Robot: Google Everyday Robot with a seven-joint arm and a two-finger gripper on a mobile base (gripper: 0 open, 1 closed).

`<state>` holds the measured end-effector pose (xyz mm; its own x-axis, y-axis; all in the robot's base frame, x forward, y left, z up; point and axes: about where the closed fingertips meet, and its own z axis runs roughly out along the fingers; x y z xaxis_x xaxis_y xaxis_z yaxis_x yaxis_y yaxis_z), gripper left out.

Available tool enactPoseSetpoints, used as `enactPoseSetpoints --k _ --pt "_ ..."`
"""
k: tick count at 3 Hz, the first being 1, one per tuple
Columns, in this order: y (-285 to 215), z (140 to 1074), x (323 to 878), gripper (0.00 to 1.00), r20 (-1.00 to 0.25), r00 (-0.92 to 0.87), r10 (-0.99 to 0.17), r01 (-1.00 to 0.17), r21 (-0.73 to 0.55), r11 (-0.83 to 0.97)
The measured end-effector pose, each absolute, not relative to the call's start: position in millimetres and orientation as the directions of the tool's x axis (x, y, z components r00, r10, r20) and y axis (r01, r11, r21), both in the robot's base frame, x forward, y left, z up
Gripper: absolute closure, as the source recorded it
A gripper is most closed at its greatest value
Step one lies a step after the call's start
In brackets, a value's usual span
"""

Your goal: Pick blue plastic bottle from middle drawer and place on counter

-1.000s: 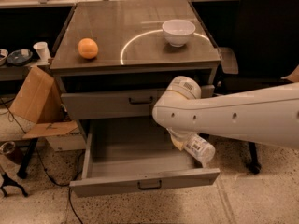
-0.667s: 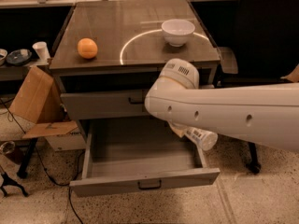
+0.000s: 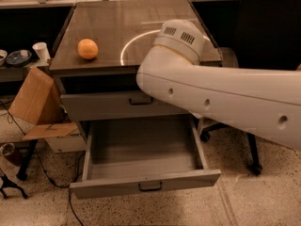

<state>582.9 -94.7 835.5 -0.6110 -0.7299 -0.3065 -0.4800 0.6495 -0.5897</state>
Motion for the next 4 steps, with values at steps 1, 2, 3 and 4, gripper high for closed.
enactPoseSetpoints --k 1,2,3,4 --pt "-65.9 878.5 598.8 1.00 -0.402 -0.521 -0.753 -0.460 -0.611 0.644" --pt "-43.5 907.6 615.2 1.00 -0.474 -0.438 -0.764 -0.452 -0.619 0.643" --pt "-34.1 934.0 646.1 1.00 -0.516 -0.403 -0.756 -0.417 -0.632 0.654" --pt "-34.1 934.0 646.1 1.00 -0.516 -0.403 -0.756 -0.417 -0.631 0.654"
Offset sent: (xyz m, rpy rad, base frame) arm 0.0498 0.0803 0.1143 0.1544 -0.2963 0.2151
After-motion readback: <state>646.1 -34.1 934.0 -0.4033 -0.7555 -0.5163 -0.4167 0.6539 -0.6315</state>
